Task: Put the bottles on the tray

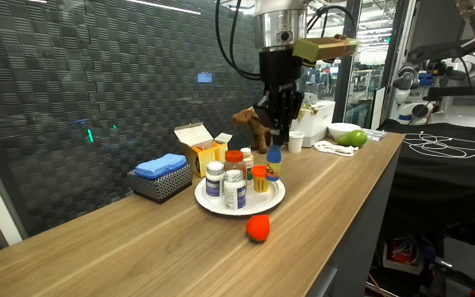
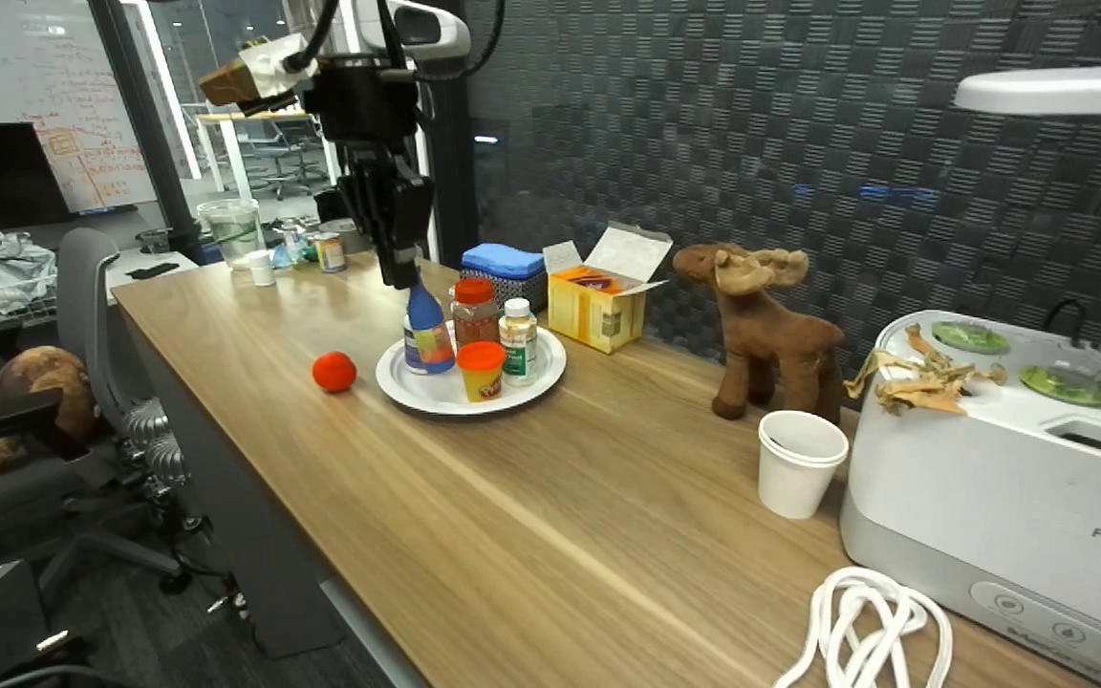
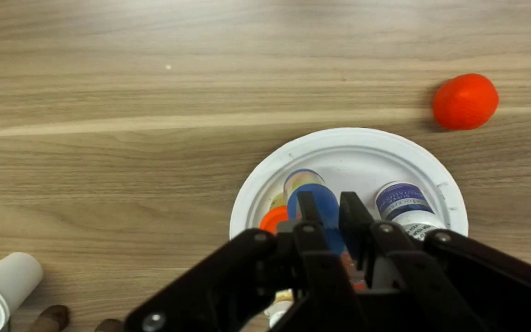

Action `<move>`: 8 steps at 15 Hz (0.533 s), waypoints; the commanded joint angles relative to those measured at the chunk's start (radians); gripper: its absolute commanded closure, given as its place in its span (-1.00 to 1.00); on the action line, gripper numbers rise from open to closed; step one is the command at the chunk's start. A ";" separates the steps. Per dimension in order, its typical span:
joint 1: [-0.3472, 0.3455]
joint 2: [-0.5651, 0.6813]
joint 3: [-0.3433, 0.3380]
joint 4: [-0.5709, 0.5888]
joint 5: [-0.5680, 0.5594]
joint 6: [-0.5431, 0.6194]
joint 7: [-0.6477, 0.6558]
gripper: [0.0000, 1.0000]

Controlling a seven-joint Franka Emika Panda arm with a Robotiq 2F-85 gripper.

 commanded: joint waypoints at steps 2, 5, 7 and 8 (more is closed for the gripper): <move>0.008 0.062 -0.005 0.064 0.073 -0.009 -0.098 0.80; 0.006 0.089 -0.007 0.084 0.106 -0.015 -0.137 0.80; 0.004 0.103 -0.008 0.095 0.116 -0.017 -0.152 0.80; 0.004 0.109 -0.009 0.098 0.122 -0.017 -0.158 0.80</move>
